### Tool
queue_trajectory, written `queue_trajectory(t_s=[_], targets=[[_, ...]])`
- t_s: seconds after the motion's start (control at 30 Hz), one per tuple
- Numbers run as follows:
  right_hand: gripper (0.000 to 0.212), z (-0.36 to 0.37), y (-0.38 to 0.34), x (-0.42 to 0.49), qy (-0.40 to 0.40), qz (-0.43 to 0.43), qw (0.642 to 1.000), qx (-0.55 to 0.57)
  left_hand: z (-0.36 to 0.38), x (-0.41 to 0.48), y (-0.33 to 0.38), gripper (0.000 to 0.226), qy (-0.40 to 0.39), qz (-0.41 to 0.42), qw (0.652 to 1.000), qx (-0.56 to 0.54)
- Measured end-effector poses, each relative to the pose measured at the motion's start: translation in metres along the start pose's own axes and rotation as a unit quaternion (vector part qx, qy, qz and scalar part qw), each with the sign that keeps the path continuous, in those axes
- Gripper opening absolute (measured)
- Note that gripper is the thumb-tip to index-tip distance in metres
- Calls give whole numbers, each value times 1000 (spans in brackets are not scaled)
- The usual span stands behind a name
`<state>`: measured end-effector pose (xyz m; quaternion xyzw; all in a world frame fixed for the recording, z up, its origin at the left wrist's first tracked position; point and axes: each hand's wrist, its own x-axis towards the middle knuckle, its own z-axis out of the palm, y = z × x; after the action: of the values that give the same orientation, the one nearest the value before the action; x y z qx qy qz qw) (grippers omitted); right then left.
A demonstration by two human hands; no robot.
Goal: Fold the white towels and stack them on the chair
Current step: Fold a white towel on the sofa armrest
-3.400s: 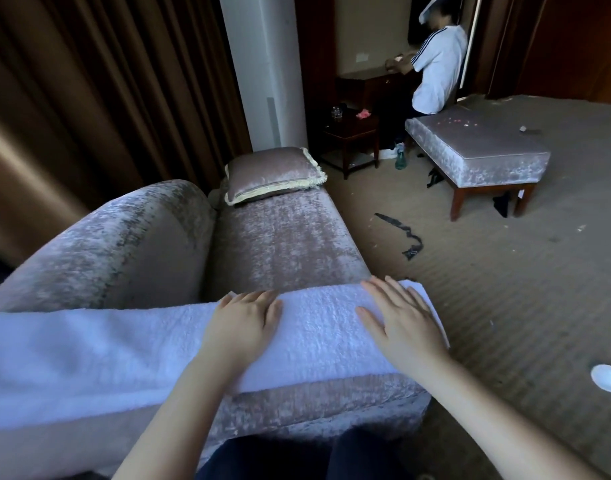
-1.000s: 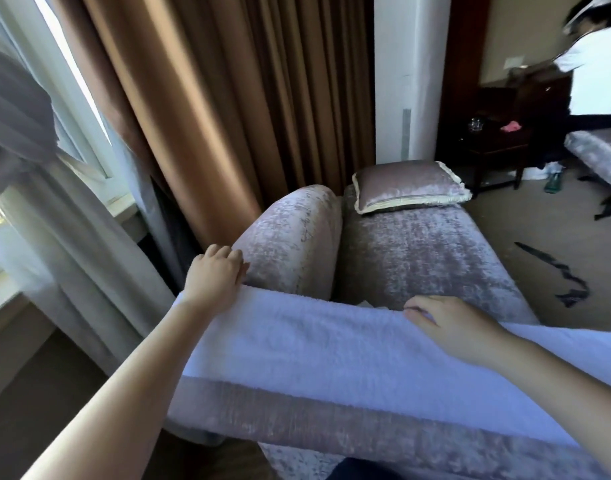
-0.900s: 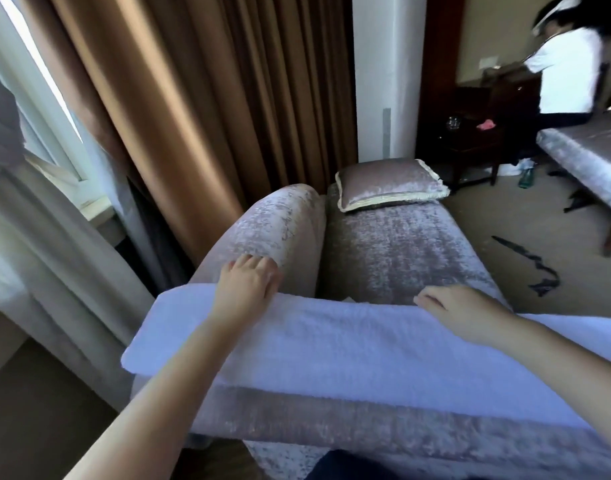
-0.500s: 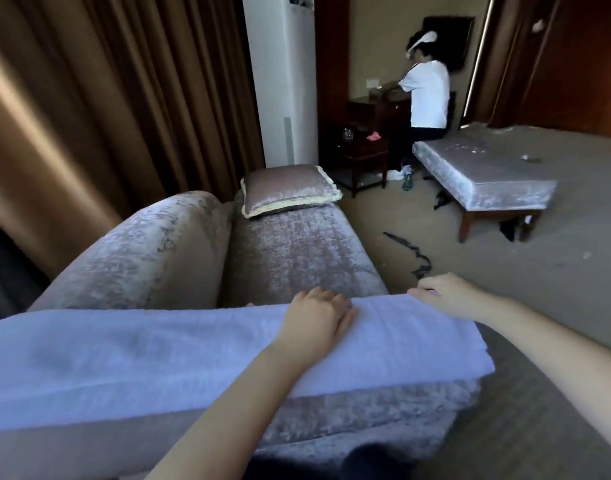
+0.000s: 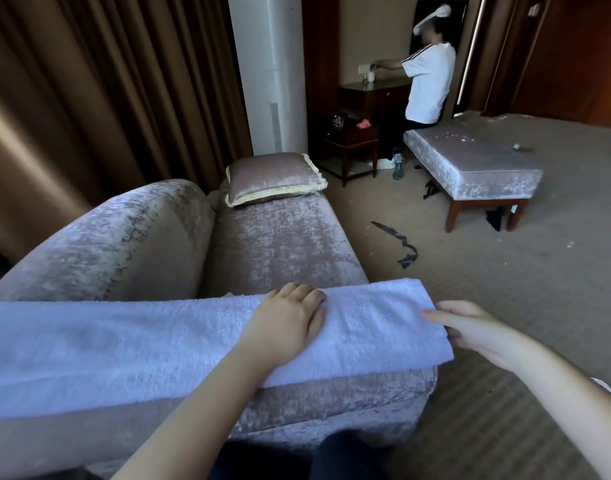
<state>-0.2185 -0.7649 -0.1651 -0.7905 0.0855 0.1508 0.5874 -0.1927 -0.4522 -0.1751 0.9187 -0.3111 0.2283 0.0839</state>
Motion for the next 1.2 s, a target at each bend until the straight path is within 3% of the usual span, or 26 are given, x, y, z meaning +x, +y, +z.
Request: queue_trajectory(t_s=[0.1, 0.17, 0.3, 0.4, 0.5, 0.6, 0.67, 0.73, 0.8, 0.9, 1.0, 1.07, 1.13, 1.2], targets=[[13, 2, -6, -10, 12, -14, 1000, 1, -2, 1, 2, 39, -13, -2, 1000, 8], [15, -6, -11, -17, 49, -18, 999, 7, -4, 2, 9, 49, -43, -15, 999, -4], [21, -40, -16, -30, 145, 5, 988, 49, -4, 7, 41, 83, -197, -37, 980, -6], [13, -48, -19, -39, 140, 22, 990, 27, -1, 9, 54, 89, -234, -32, 971, 46], [8, -37, -37, -47, 163, 1, 986, 26, -1, 8, 48, 76, -214, -25, 977, 5], [5, -16, -74, -60, 141, -56, 988, -4, -22, 13, 44, 39, -105, -106, 961, -231], [7, 9, -100, -69, 124, -117, 984, -43, -47, 20, 44, 15, -12, -199, 901, -386], [9, 41, -122, -75, 125, -185, 970, -101, -75, 25, 44, 24, 10, -277, 814, -510], [5, 78, -134, -78, 153, -246, 941, -175, -102, 27, 42, 39, -22, -311, 757, -575], [10, 133, -141, -86, 174, -310, 896, -265, -124, 19, 34, 45, -48, -320, 763, -560], [13, 175, -127, -90, 179, -373, 860, -299, -129, 7, 16, 29, -28, -358, 794, -490], [38, 191, -104, -90, 225, -404, 830, -312, -132, -1, 6, 27, -10, -378, 808, -451], [67, 196, -76, -87, 312, -400, 798, -326, -138, -5, -1, 36, 11, -388, 789, -477], [79, 191, -52, -74, 379, -354, 797, -310, -145, -6, -4, 43, 22, -390, 773, -500]])
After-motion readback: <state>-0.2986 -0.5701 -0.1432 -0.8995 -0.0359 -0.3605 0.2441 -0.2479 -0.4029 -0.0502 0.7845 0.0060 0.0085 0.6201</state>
